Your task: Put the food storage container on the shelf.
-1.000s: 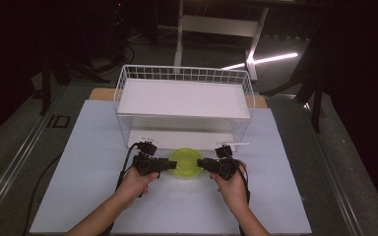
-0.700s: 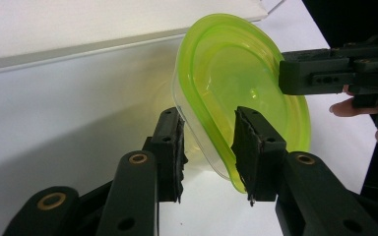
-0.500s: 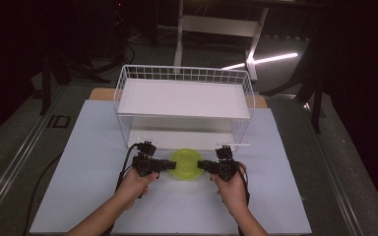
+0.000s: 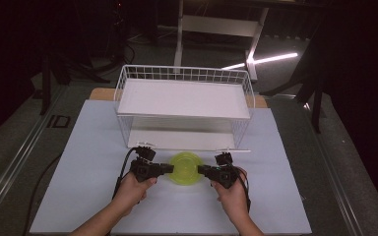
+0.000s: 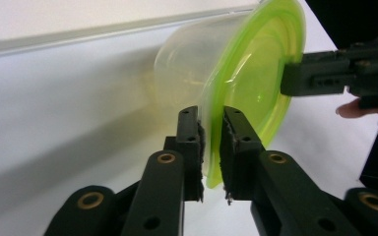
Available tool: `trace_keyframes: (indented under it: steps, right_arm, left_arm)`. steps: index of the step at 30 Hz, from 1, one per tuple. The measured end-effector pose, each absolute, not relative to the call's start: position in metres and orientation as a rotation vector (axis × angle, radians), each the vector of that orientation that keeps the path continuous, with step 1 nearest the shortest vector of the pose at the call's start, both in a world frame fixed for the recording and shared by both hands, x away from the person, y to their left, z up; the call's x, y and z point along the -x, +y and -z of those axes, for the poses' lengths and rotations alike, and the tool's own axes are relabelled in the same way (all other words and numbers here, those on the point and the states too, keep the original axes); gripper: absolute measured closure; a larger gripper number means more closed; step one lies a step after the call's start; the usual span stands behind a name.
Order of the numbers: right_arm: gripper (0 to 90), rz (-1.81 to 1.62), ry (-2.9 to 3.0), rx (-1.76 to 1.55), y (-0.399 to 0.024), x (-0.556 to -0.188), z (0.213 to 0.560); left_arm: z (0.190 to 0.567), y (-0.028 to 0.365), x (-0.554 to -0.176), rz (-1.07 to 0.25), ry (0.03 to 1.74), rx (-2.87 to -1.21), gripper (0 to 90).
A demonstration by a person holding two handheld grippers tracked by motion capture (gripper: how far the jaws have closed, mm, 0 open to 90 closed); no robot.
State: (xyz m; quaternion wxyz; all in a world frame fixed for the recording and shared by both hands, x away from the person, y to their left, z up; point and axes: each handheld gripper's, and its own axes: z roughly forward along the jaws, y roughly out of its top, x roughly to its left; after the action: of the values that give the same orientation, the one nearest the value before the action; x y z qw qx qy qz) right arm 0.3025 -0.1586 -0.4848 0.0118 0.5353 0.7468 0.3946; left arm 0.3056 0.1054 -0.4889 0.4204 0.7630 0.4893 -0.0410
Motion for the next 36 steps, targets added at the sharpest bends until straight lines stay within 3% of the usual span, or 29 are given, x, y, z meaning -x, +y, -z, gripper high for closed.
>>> trace_keyframes:
  steps: [19,36]
  right_arm:
    - [79.1,-1.286,2.227,-1.481,-0.142,-0.296,0.444]
    - [79.2,-1.244,2.205,-1.472,-0.131,-0.317,0.461]
  left_arm:
    - [0.455,0.118,-0.299,-0.077,1.135,-1.86,81.3]
    - [0.476,0.121,-0.322,-0.134,1.155,-1.84,81.0]
